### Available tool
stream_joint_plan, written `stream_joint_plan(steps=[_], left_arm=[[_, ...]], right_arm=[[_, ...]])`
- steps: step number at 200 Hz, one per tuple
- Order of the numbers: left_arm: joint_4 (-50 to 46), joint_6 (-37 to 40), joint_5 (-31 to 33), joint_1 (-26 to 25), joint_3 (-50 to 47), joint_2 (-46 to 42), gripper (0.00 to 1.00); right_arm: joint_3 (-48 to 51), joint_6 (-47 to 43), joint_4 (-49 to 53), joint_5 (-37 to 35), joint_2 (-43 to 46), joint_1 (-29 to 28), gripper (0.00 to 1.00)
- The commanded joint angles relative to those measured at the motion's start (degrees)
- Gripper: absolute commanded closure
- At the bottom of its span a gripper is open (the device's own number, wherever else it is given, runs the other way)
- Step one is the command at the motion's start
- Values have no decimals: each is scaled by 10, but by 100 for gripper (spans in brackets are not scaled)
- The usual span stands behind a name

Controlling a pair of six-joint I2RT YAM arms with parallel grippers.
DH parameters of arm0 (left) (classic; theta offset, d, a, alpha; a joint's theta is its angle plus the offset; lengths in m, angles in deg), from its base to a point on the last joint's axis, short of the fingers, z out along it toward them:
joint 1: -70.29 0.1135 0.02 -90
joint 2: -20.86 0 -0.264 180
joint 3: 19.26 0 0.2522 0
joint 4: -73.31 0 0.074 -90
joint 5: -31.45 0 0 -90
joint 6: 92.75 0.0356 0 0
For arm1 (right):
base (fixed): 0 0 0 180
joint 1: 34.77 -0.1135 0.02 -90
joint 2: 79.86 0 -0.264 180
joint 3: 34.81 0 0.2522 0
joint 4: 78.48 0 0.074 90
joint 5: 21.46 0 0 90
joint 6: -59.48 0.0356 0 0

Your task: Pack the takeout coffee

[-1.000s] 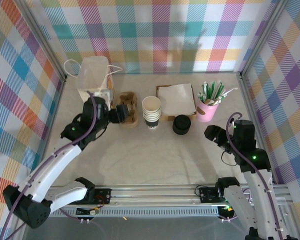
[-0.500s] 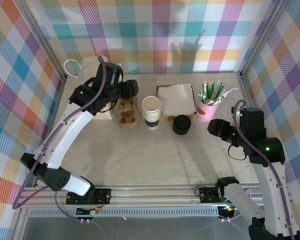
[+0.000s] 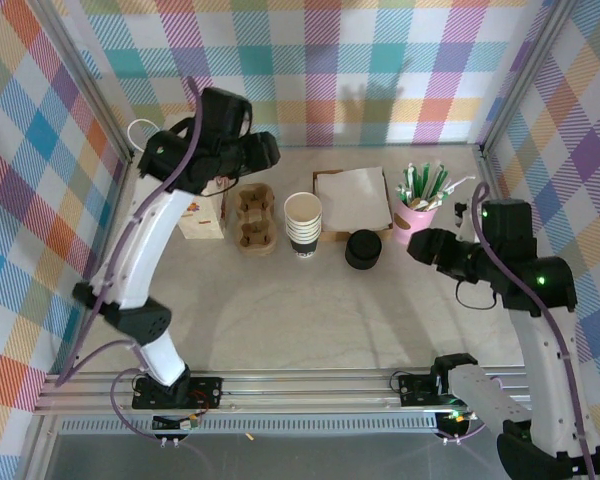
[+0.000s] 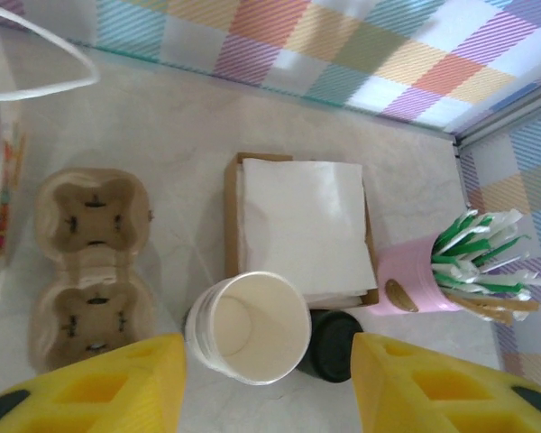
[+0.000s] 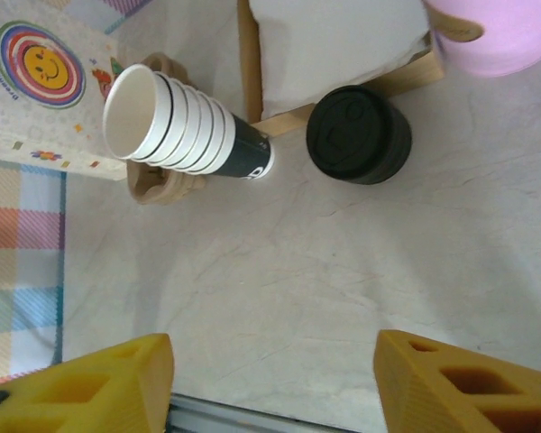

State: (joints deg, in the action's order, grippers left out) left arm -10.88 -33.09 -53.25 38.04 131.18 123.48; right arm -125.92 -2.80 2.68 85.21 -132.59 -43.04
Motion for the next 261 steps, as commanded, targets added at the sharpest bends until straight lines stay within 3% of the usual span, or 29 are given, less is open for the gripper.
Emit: stream_joint_plan(steps=[1, 12, 22, 90, 118, 261], left_arm=[[-142, -6, -65, -2, 80, 83, 51], [-162, -4, -91, -2, 97, 110, 55], [-175, -8, -101, -3, 97, 124, 56], [-215, 2, -77, -4, 90, 163, 60], [-210, 5, -82, -4, 88, 182, 62], [-194, 12, -91, 2, 88, 219, 71]], right_arm=[[-31, 10, 9, 64, -33, -3, 54], [-40, 5, 14, 87, -47, -3, 66], [-48, 5, 25, 93, -60, -3, 69], [-52, -11, 57, 95, -97, -3, 63], [-55, -11, 65, 91, -105, -3, 67], [-48, -13, 44, 103, -124, -3, 63]])
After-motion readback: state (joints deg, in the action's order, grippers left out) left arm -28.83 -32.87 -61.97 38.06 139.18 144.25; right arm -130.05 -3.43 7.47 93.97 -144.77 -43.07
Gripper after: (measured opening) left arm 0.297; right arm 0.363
